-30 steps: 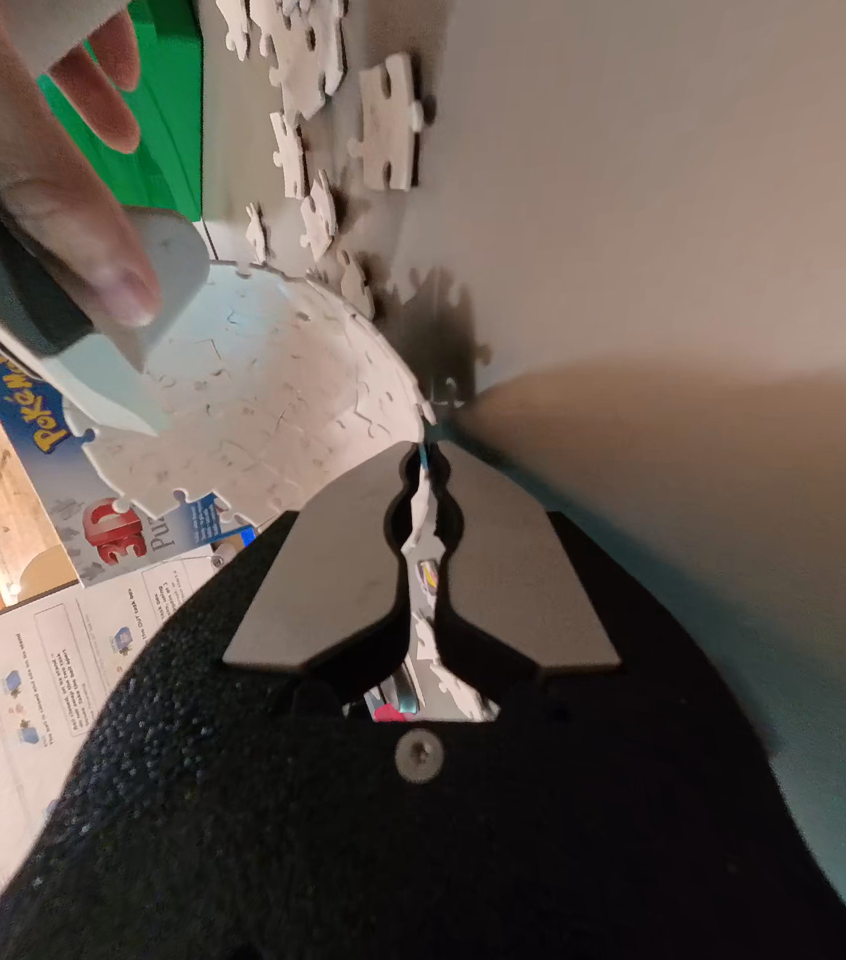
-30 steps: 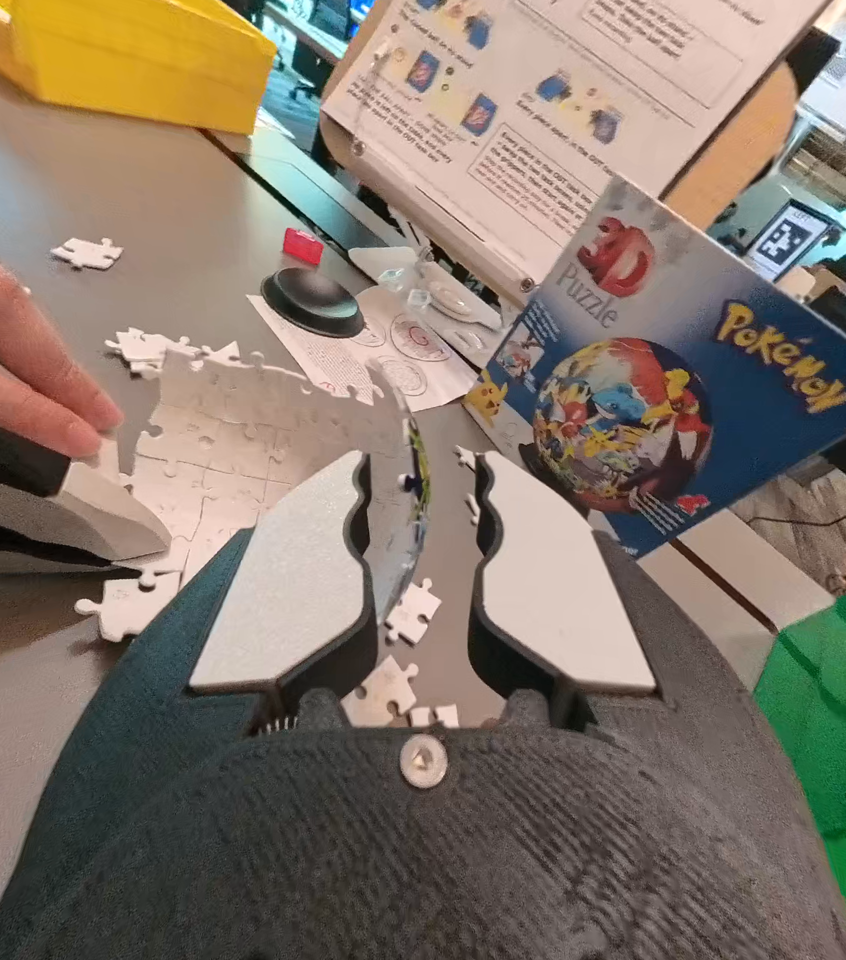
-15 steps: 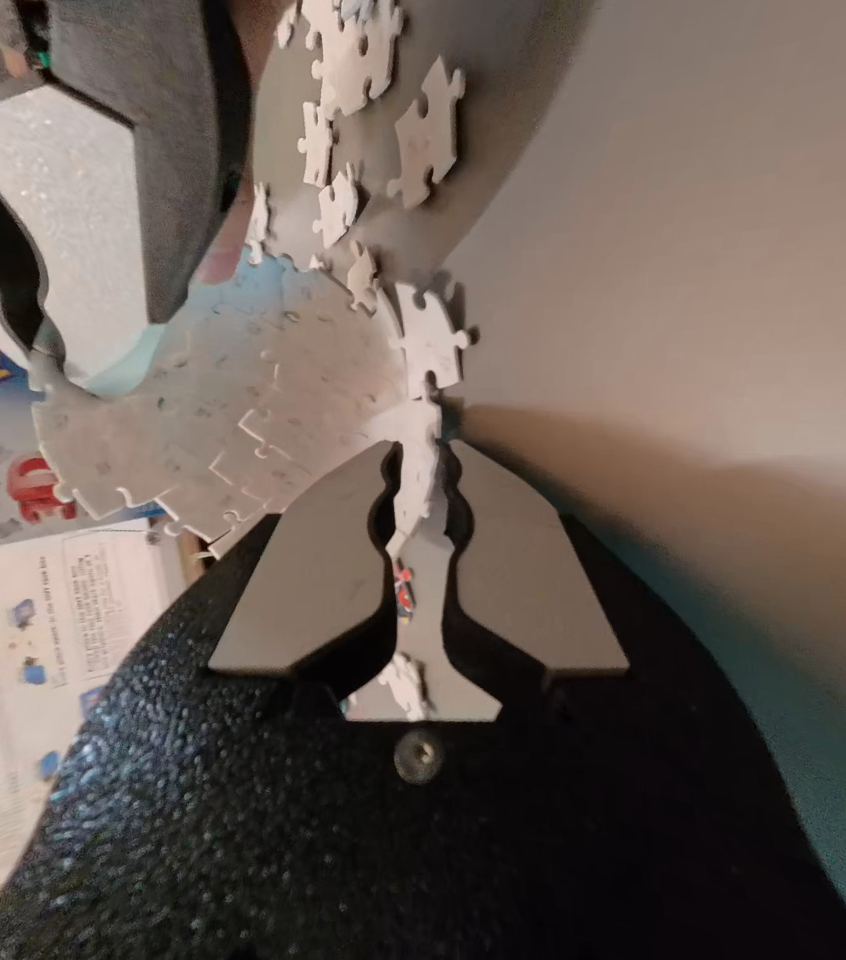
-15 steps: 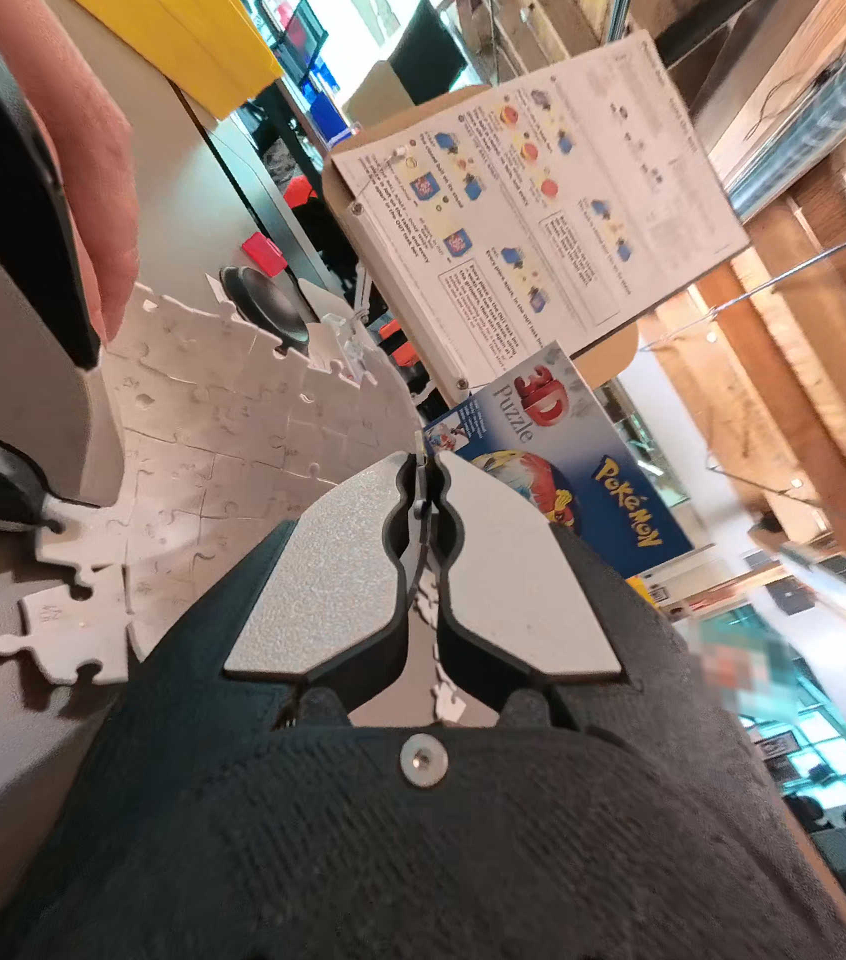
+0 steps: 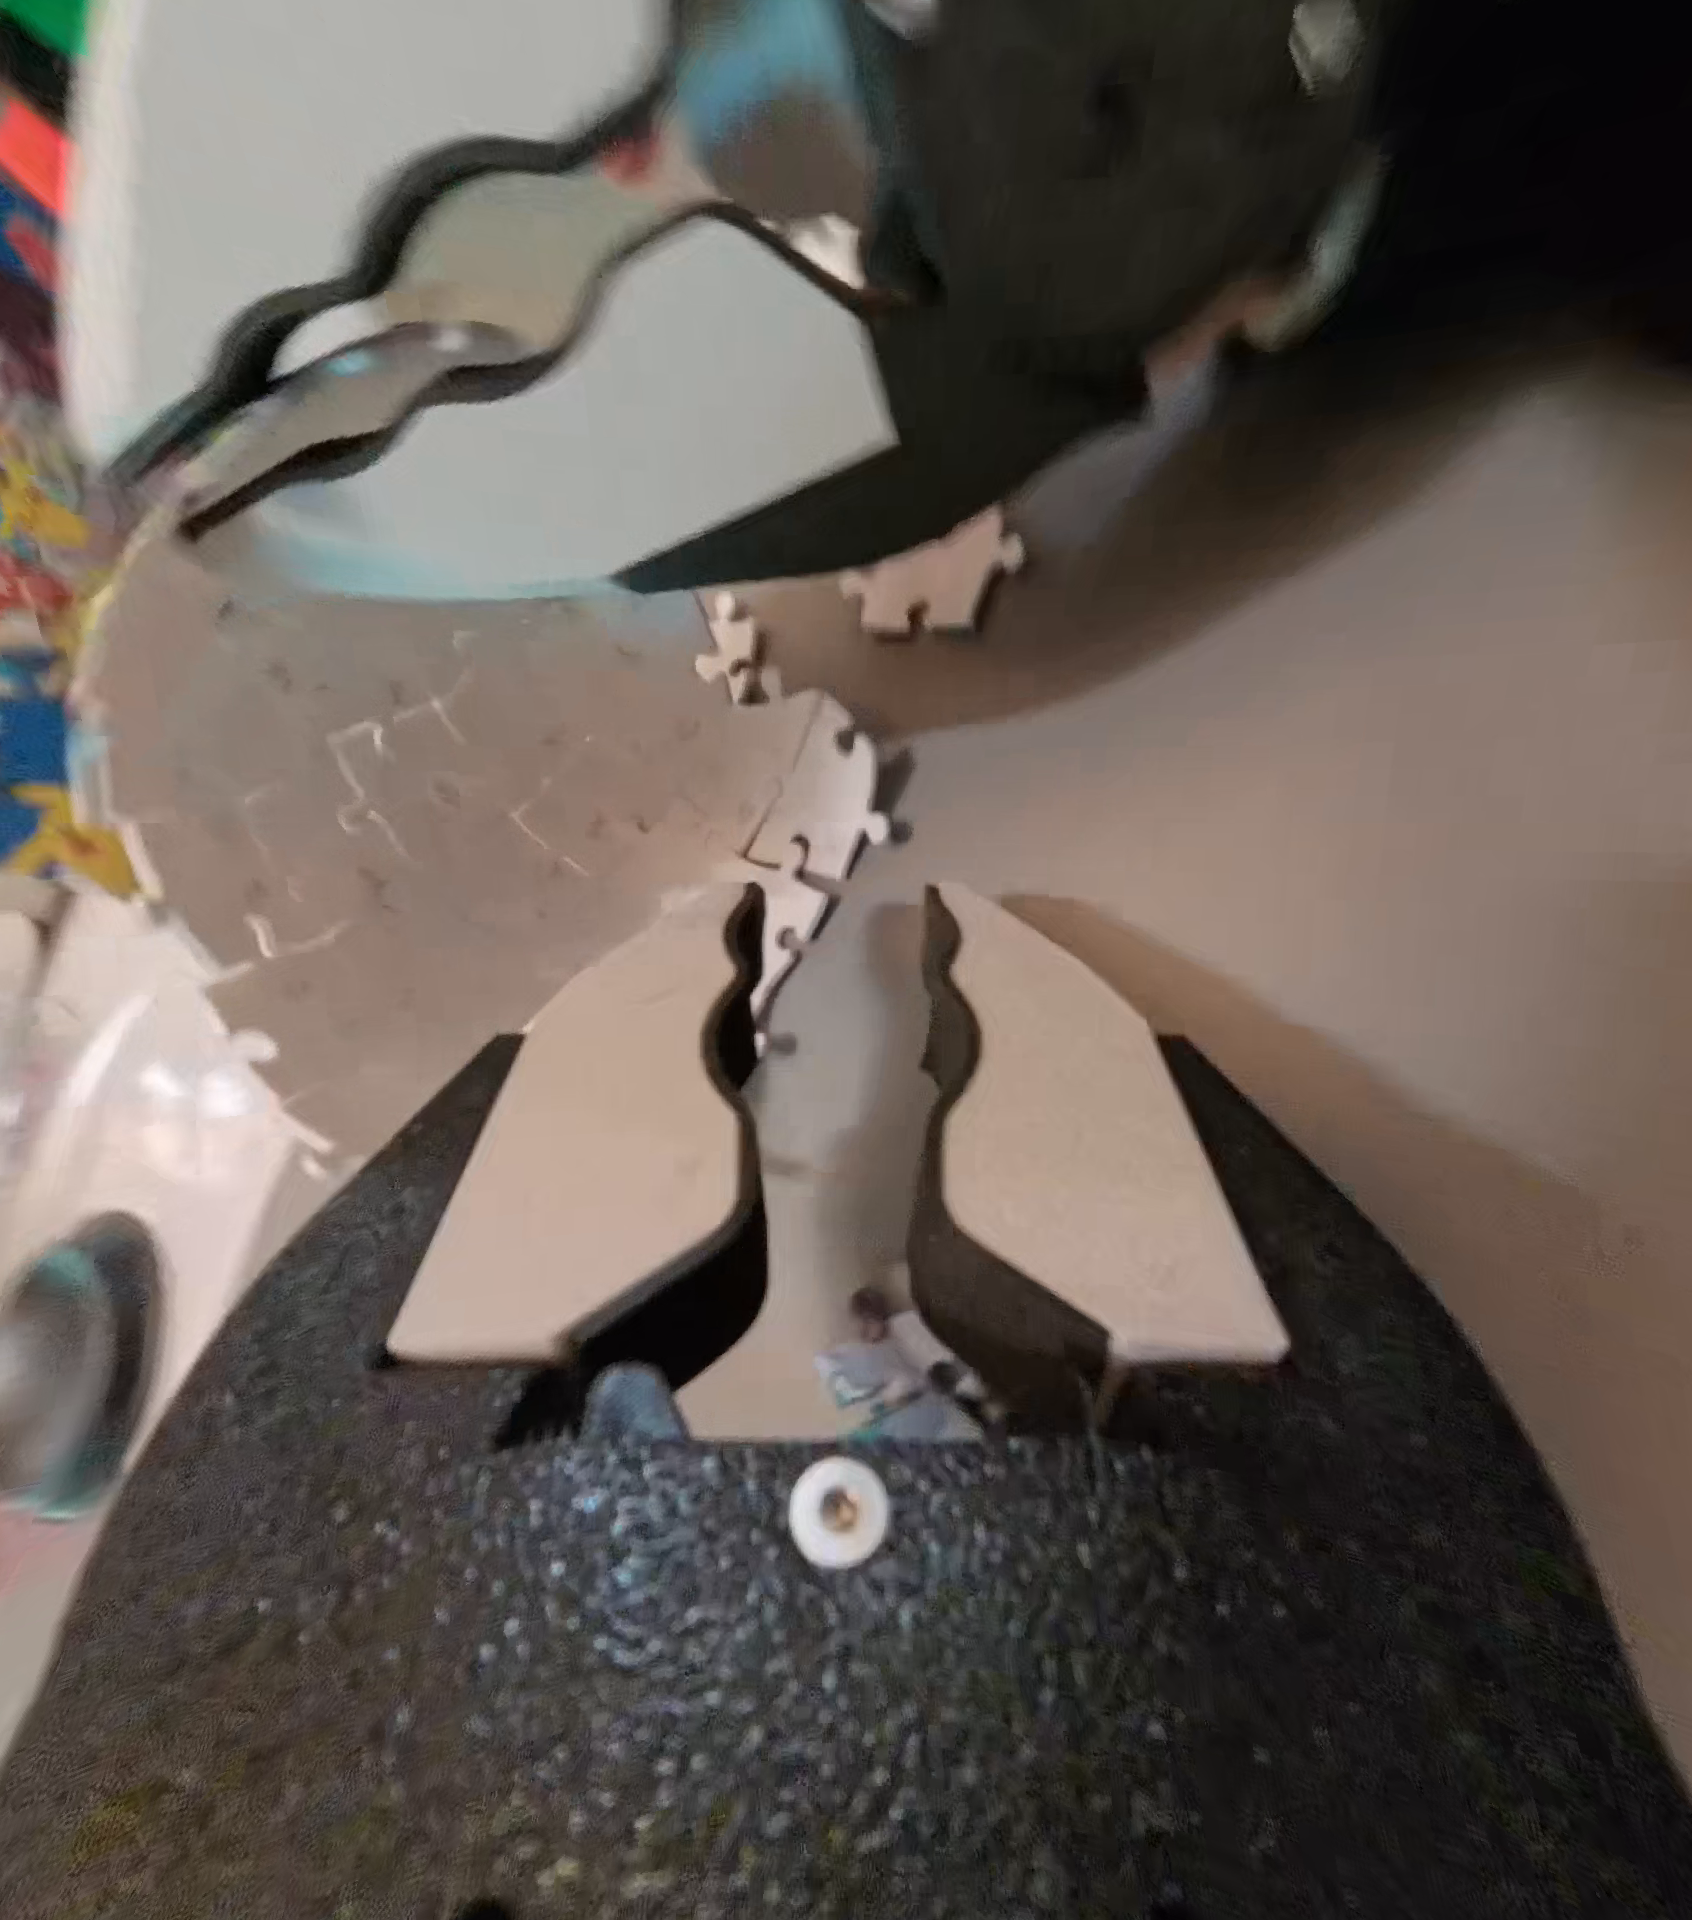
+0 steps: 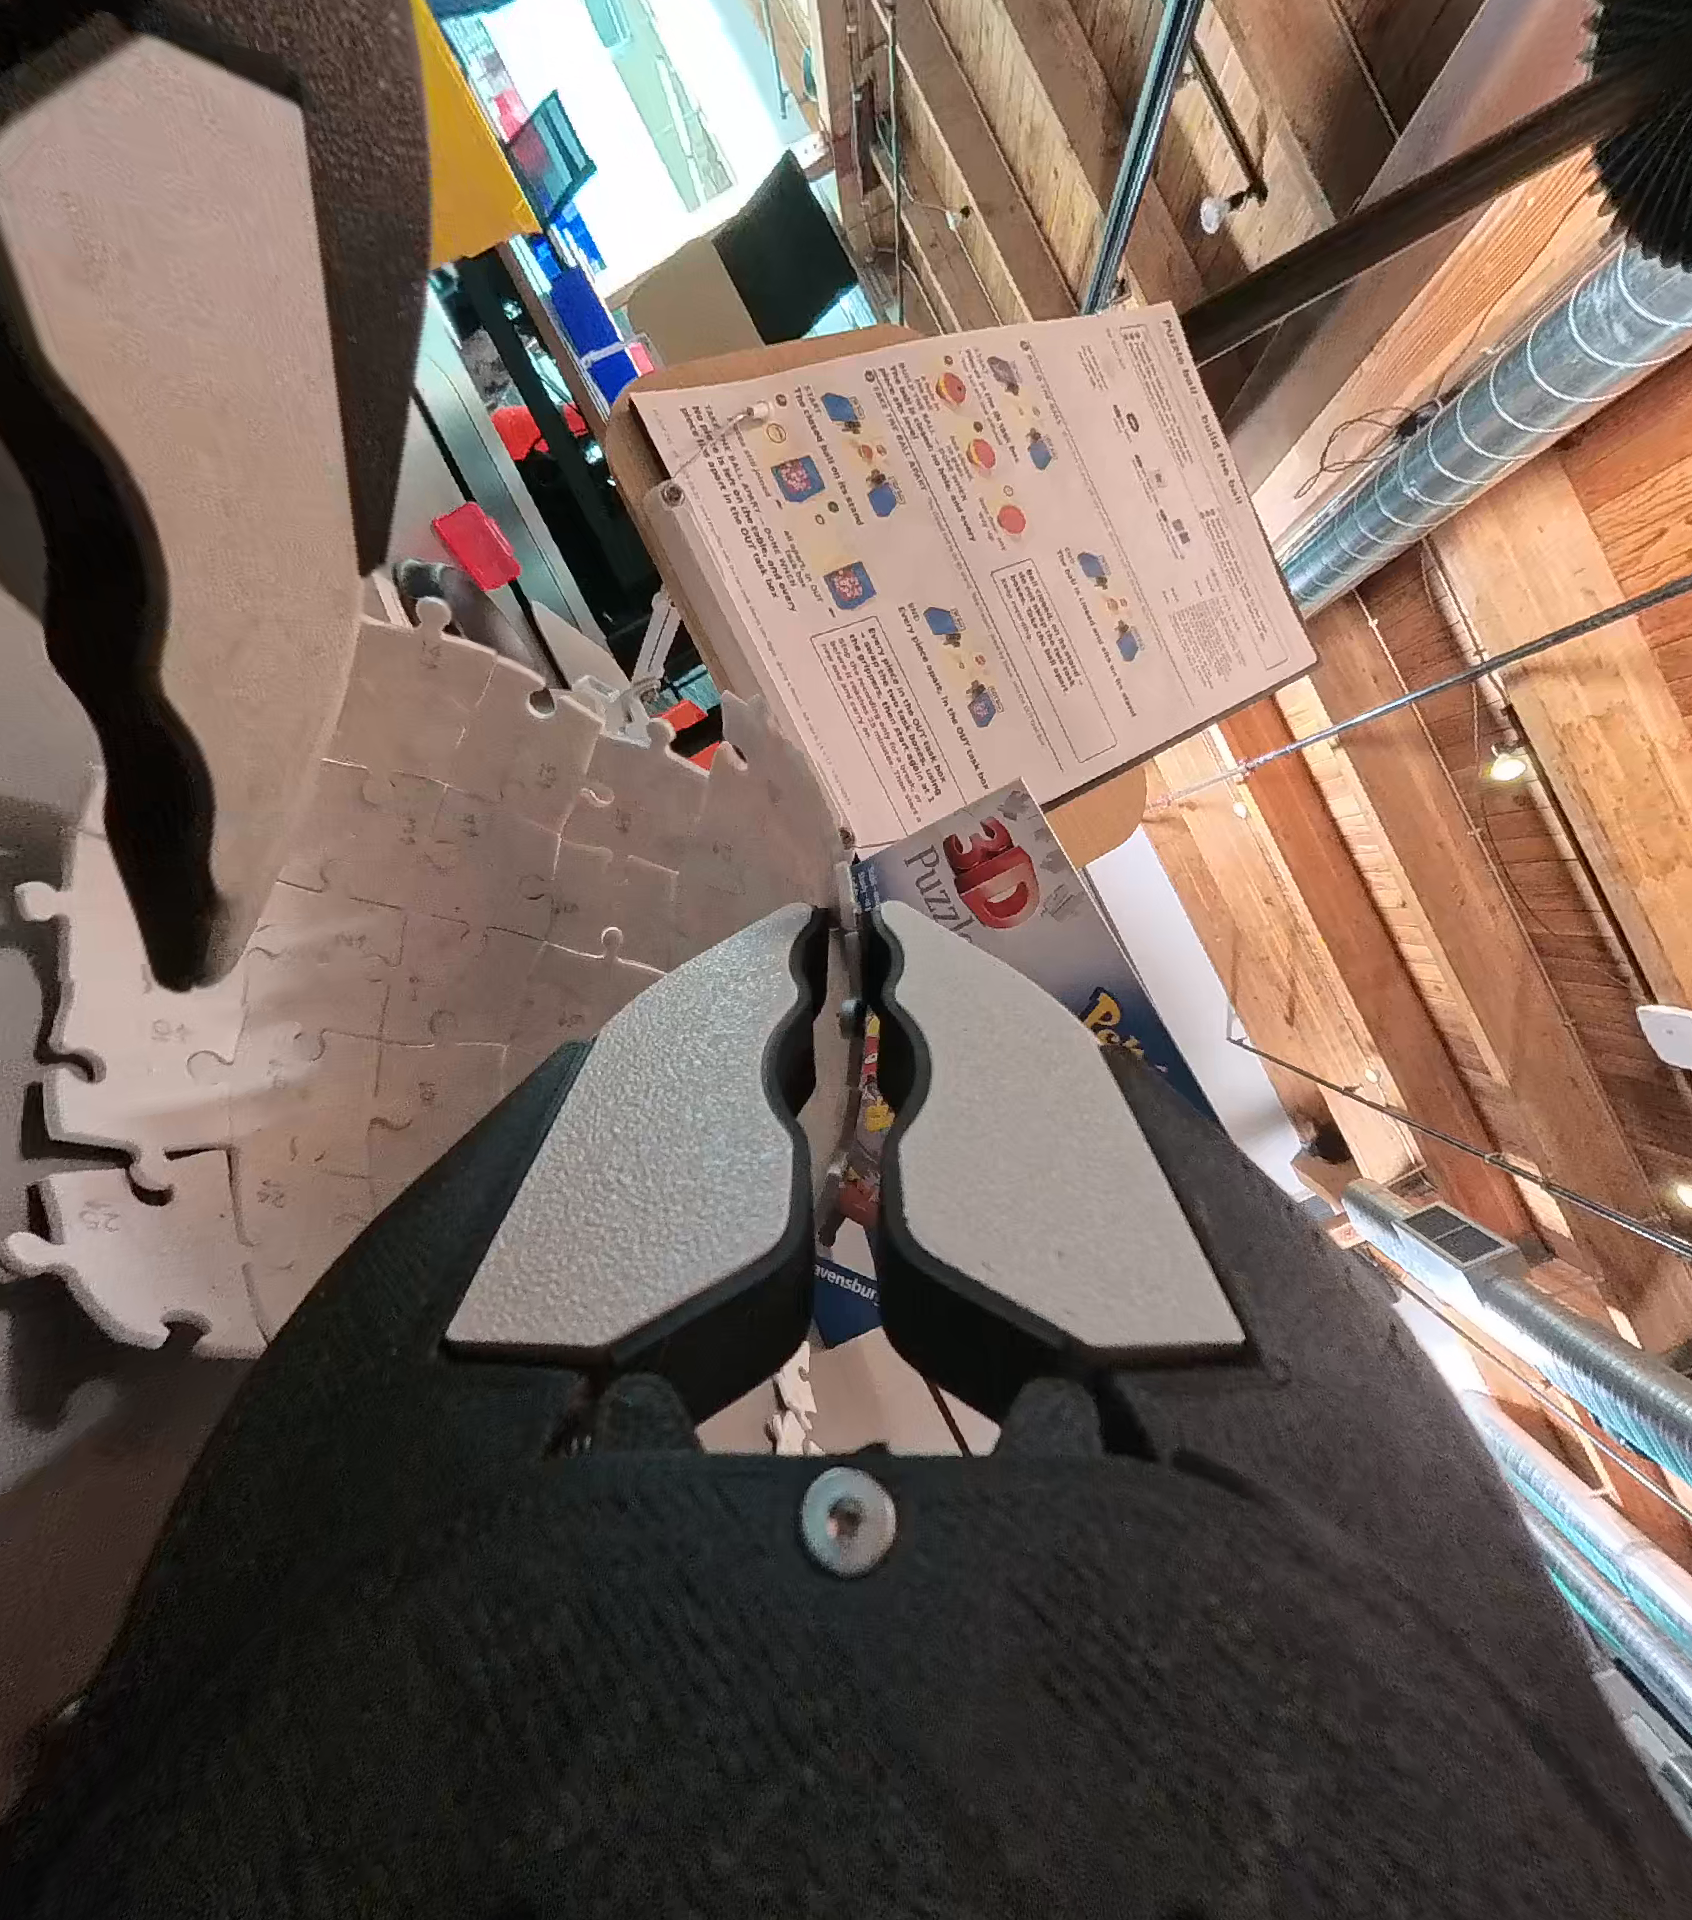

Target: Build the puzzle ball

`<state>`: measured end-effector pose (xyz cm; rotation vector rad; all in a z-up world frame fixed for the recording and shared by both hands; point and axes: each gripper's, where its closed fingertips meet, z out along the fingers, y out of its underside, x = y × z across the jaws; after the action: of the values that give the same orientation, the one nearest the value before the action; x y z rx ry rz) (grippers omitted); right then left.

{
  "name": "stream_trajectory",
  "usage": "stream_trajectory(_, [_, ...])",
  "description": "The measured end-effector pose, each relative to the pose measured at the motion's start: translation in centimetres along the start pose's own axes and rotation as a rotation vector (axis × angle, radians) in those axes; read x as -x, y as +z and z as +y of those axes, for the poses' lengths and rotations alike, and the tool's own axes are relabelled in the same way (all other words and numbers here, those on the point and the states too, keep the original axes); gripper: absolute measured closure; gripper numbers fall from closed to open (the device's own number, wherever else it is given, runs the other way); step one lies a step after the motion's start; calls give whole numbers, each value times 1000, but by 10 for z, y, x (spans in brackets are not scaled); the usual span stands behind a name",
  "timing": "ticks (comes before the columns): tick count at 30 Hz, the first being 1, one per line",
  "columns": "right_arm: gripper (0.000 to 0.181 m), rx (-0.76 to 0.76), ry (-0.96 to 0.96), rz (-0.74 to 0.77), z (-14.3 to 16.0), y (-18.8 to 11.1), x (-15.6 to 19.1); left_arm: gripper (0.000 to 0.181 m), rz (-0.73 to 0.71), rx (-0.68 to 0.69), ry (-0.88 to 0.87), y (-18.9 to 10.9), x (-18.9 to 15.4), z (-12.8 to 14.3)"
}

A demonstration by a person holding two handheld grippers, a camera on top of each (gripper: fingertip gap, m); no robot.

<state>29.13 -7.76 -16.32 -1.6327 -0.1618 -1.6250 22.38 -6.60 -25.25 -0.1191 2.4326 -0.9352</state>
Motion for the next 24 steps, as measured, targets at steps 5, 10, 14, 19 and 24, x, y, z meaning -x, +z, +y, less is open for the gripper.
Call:
stream_trajectory(5, [175, -28, -34, 5, -7, -3, 1, 177, -51, -68, -455, 1, 13, -10])
stream_trajectory(10, [176, -41, -52, 6, -10, -4, 1, 181, -104, 65, -621, 16, 15, 7])
stream_trajectory(14, [176, -27, -11, 0, -6, -6, 1, 181, -121, 75, -681, 23, 19, 6])
stream_trajectory(19, [177, -15, 15, -3, -5, -9, 1, 181, -140, 155, -655, 30, 17, 13])
stream_trajectory(24, [177, -8, 9, 0, -7, -10, 2, 181, -144, 167, -668, 33, 18, 13])
